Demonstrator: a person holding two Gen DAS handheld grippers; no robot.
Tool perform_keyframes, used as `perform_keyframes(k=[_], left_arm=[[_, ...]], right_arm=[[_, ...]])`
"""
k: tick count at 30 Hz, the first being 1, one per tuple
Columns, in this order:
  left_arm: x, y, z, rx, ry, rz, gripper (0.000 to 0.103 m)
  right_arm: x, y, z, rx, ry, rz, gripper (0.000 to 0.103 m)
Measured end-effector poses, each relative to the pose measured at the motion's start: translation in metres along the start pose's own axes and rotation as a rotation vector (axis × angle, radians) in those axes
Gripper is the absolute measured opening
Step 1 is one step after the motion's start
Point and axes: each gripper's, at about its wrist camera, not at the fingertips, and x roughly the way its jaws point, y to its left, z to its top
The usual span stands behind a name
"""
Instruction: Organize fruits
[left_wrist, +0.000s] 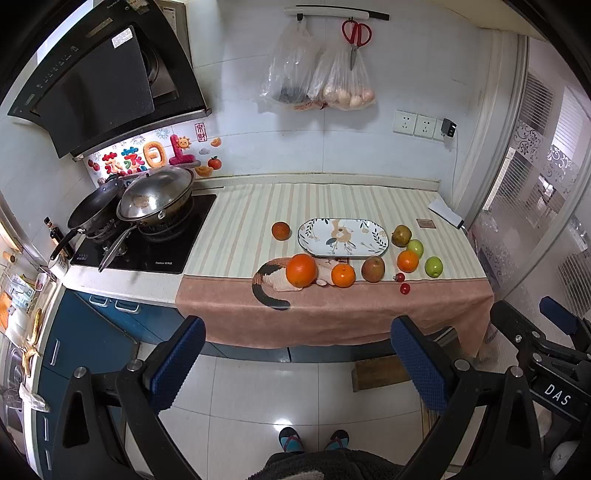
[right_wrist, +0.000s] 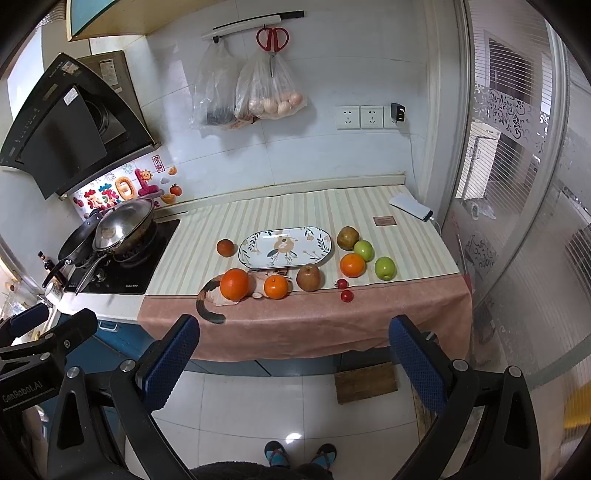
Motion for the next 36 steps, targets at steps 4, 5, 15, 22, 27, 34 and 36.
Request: perform_keyframes(k=[4, 5, 15, 22, 27, 34, 36], left_arm=[[0.0, 0.0, 0.001, 0.001, 0.002, 0.0, 0.102], [0.0, 0.0, 0.0, -0.001, 0.001, -0.001, 0.102], [-0.002, 0.0, 0.002, -0.002, -0.001, -0.001, 0.102], [-0.002, -0.001, 0.001, -0.002, 0.002, -0.003, 0.102], [-0.004, -0.001, 0.005, 0.001, 0.004, -0.008, 0.102], [0.008, 0.01, 0.007, -0.003, 0.011, -0.013, 0.102], [0.018, 0.018, 0.01, -0.008, 0.013, -0.006, 0.102]], right_arm=[[-0.001, -0.001, 0.0, 0.001, -0.003, 0.002, 0.103], [-0.002, -0.002, 0.0, 0.001, -0.004, 0.001, 0.103], [-0.008, 0.001, -0.002, -0.001, -0.015, 0.002, 0.103], [-0.01, 0.003, -0.003, -0.001, -0.017, 0.004, 0.103], [-0.011, 0.005, -0.004, 0.007, -0.017, 0.006, 0.103], [-0.005, 0.015, -0.006, 0.053, -0.002, 0.022, 0.103], [0.002, 0.016, -0.006, 0.077, 0.006, 0.029, 0.103]])
